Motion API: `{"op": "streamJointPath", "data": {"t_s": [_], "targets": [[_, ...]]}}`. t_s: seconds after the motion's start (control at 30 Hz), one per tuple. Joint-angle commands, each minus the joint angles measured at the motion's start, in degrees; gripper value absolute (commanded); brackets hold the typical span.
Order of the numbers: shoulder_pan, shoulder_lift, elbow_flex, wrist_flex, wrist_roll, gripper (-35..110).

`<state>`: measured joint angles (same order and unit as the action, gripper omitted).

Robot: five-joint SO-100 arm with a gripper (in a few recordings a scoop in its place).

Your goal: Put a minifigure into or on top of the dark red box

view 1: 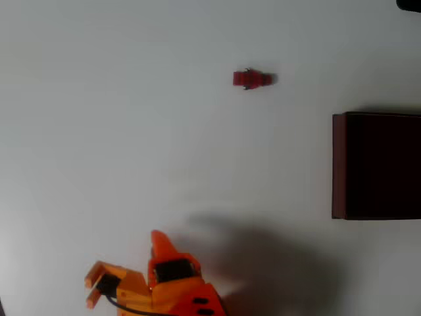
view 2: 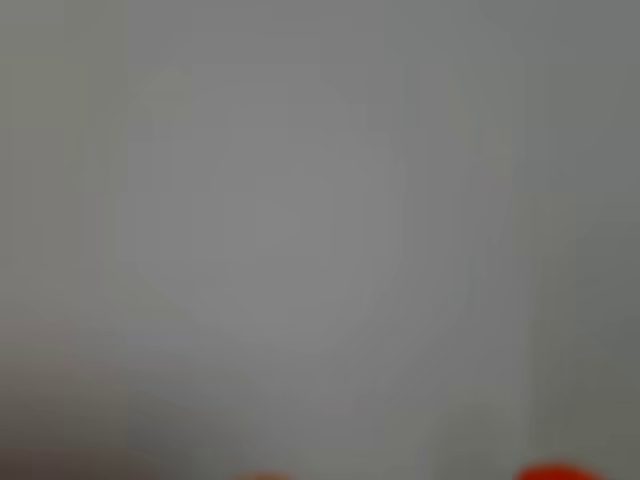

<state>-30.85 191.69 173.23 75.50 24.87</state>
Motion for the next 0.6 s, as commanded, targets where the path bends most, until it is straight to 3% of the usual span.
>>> {"op": "streamJointPath", "data": {"t_s": [0.0, 0.33, 0.57], "targets": [[-1.58, 1.05, -3.60, -0.88, 4.48, 15], [-1.41, -1.49, -17.75, 0.97, 2.99, 25], [4.13, -39.20, -41.13, 5.10, -1.41, 24]]}}
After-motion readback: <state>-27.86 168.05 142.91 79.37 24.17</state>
